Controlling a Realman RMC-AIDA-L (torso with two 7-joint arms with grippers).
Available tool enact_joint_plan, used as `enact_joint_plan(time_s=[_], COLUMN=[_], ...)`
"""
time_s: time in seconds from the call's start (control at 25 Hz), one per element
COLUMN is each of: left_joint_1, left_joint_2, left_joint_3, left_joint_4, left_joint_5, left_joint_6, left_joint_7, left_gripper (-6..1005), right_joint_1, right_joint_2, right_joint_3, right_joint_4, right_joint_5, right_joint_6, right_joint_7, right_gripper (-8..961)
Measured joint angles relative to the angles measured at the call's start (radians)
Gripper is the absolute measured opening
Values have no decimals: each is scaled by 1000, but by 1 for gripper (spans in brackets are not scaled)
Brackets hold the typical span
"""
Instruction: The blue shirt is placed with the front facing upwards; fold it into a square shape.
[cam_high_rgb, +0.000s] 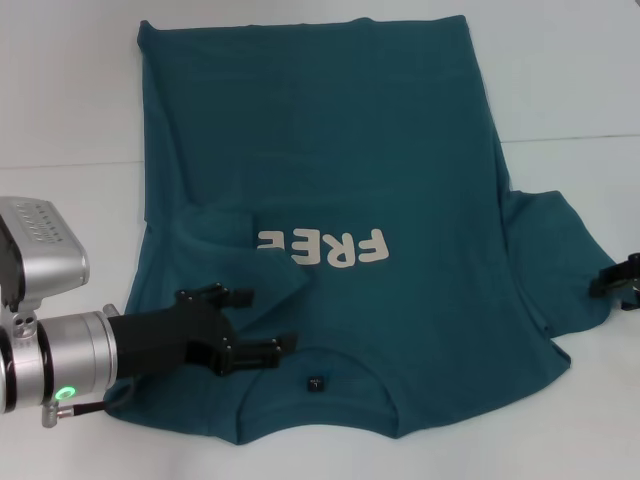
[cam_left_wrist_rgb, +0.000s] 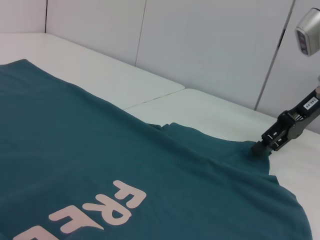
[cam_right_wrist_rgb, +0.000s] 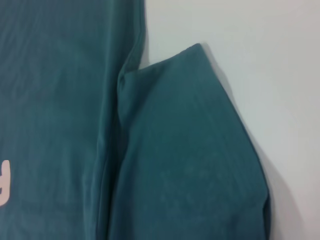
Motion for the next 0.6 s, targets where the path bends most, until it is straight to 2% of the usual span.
enact_joint_plan(time_s=[0.24, 0.6], left_joint_1=[-1, -1], left_joint_2=[0, 0], left_joint_3=[0, 0], left_joint_4=[0, -1], left_joint_5=[0, -2], left_joint_6=[0, 0], left_joint_7=[0, 0], left_gripper=[919, 920], right_joint_1=[-1, 0], right_joint_2=[3, 3], right_joint_3=[-8, -5], right_joint_4=[-5, -11], right_joint_5=[-2, -2], right_joint_6=[-3, -3], right_joint_7=[-18, -30], right_gripper=[413, 215])
